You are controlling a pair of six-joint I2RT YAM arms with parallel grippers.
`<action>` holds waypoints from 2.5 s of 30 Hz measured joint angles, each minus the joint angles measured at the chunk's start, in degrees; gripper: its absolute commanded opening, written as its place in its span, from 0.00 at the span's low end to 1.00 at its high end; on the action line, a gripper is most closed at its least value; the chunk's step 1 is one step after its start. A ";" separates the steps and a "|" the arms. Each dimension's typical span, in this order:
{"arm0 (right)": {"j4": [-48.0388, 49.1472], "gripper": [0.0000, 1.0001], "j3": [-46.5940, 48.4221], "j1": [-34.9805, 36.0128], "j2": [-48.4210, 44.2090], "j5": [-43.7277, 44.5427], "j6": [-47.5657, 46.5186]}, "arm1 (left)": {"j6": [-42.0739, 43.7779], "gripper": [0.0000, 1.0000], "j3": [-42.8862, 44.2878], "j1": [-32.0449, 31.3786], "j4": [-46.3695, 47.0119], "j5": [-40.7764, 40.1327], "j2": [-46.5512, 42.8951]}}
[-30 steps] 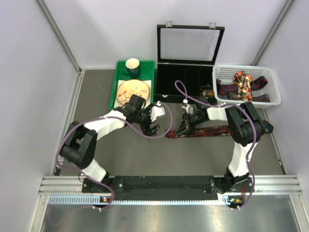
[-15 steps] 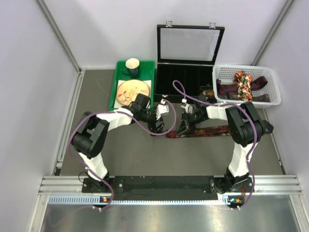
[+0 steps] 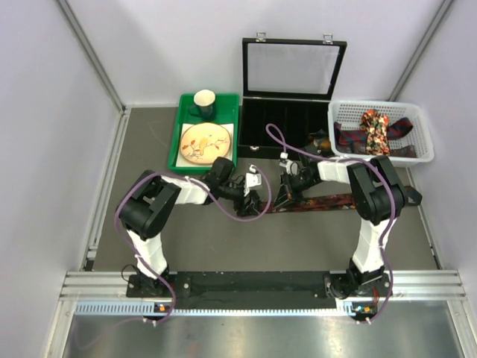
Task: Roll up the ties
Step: Roll the tie at the center of the board.
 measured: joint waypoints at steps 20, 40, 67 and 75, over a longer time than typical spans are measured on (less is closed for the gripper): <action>-3.32 0.00 3.30 0.46 3.19 -0.92 1.38 | 2.60 0.25 3.28 -1.27 -5.07 0.11 0.74; 1.01 0.00 2.69 2.49 4.42 -2.40 6.75 | -1.81 0.37 10.51 -5.20 -11.72 -3.37 1.92; 4.50 0.01 -0.07 1.84 2.56 -2.19 7.98 | 4.55 0.23 19.12 -9.31 -26.58 -13.29 4.52; 3.63 0.02 -0.11 1.07 1.92 -1.62 7.10 | 5.90 0.22 26.01 -12.72 -35.19 -21.07 6.58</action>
